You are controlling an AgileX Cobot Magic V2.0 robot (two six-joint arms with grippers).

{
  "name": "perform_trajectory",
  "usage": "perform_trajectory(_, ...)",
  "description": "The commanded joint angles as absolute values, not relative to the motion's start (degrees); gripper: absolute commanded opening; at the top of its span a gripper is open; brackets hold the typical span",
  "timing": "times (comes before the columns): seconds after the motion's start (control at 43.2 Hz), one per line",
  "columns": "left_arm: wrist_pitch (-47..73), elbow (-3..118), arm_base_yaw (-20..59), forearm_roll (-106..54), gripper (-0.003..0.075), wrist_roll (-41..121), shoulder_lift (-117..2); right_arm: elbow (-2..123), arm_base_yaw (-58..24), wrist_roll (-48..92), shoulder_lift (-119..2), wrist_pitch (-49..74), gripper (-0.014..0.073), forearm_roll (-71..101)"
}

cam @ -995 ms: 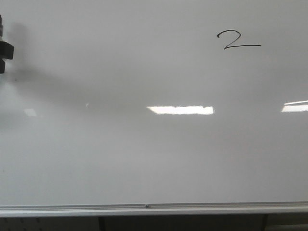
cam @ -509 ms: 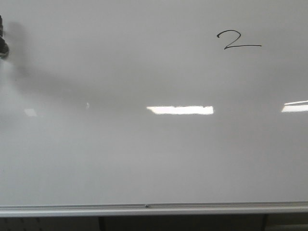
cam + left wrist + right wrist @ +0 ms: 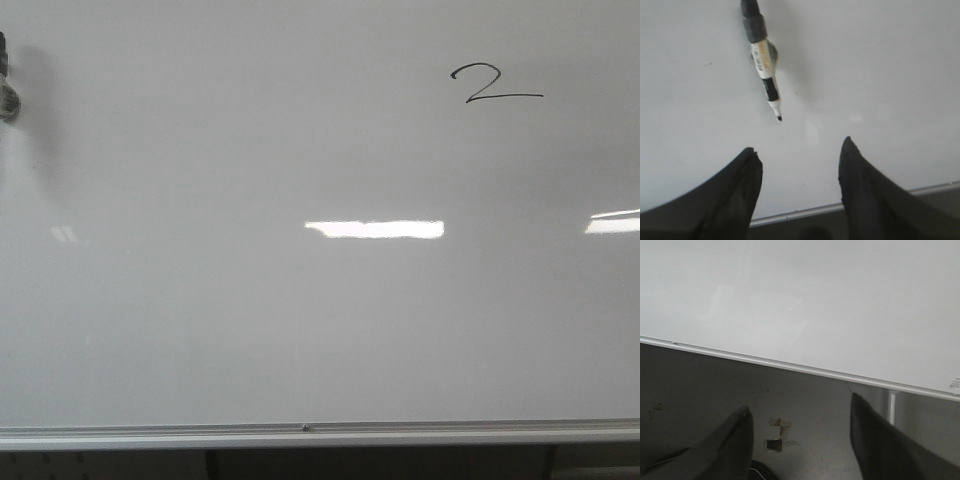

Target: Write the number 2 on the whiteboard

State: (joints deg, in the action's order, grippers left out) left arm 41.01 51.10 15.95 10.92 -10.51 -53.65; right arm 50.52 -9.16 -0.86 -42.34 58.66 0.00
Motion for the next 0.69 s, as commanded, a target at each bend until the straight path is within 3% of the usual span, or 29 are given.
perform_trajectory(0.0,44.42,53.20,19.60,10.35,0.0358,-10.42,-49.26,52.33,-8.76,-0.87,-42.08,54.91,0.0456,-0.45)
perform_trajectory(0.44,49.08,53.09,28.12,9.61,0.0333,-10.42,-44.10,52.22,-8.76,0.69,-42.08,53.77,0.0451,-0.45)
perform_trajectory(0.509,48.95,53.09,28.12,9.61,0.0297,-10.42,-44.10,52.22,-8.76,0.69,-42.08,53.77,0.0402,-0.45)
perform_trajectory(0.671,47.94,53.09,28.12,9.61,0.0162,-10.42,-44.46,52.16,-8.76,0.69,-42.08,53.70,0.0162,-0.45)
